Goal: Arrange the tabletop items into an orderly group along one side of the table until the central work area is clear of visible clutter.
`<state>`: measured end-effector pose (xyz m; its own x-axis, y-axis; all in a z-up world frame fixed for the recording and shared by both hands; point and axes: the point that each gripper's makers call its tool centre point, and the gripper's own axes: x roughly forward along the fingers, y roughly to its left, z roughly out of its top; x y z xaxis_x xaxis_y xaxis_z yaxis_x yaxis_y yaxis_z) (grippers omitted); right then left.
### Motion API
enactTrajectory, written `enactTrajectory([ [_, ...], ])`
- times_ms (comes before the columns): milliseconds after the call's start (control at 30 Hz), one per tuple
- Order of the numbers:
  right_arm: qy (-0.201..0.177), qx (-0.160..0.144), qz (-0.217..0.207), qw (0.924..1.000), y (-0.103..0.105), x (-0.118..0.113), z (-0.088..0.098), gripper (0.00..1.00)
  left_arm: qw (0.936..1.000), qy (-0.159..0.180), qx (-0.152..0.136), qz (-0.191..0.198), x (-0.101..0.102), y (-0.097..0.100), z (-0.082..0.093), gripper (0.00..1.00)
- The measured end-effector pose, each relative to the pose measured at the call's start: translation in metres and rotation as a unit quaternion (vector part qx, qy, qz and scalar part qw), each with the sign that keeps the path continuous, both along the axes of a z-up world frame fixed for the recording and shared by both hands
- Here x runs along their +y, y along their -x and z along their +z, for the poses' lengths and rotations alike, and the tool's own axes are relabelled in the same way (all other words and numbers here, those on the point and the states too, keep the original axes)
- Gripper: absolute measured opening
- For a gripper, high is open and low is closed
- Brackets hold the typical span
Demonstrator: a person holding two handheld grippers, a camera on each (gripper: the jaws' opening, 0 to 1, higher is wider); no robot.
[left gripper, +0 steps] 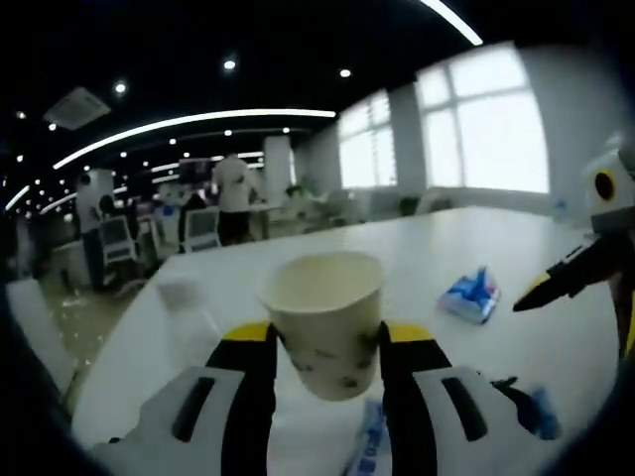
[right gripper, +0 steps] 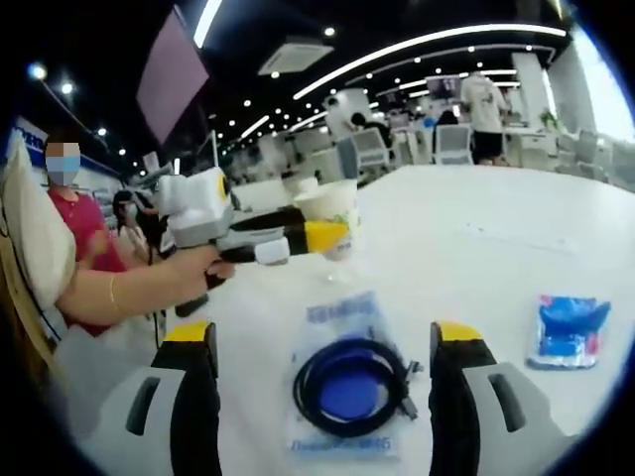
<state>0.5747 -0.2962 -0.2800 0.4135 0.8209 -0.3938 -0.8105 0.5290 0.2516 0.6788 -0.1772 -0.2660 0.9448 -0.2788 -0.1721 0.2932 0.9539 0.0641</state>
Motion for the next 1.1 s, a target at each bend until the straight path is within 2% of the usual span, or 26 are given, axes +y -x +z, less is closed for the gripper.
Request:
enactTrajectory([
  [433,0.021,0.017,-0.004,0.9996,0.000,-0.005,-0.017,0.86,0.9995,0.000,0.012,0.030,0.011,-0.016,-0.026,0.38],
  [533,0.025,0.023,-0.005,0.9994,0.000,-0.005,-0.021,0.86,0.9992,-0.013,0.015,0.035,0.011,-0.018,-0.032,0.38],
  [667,0.030,0.028,-0.006,0.9991,0.000,-0.007,-0.024,0.85,0.9990,-0.010,0.020,0.038,0.011,-0.020,-0.040,0.38],
  [700,0.030,0.028,-0.007,0.9991,0.000,-0.008,-0.024,0.85,0.9985,-0.021,0.021,0.045,0.014,-0.021,-0.042,0.38],
  [1100,0.038,0.038,-0.015,0.9984,-0.001,-0.012,-0.030,0.84,0.9985,-0.002,0.032,0.045,0.012,-0.025,-0.060,0.38],
])
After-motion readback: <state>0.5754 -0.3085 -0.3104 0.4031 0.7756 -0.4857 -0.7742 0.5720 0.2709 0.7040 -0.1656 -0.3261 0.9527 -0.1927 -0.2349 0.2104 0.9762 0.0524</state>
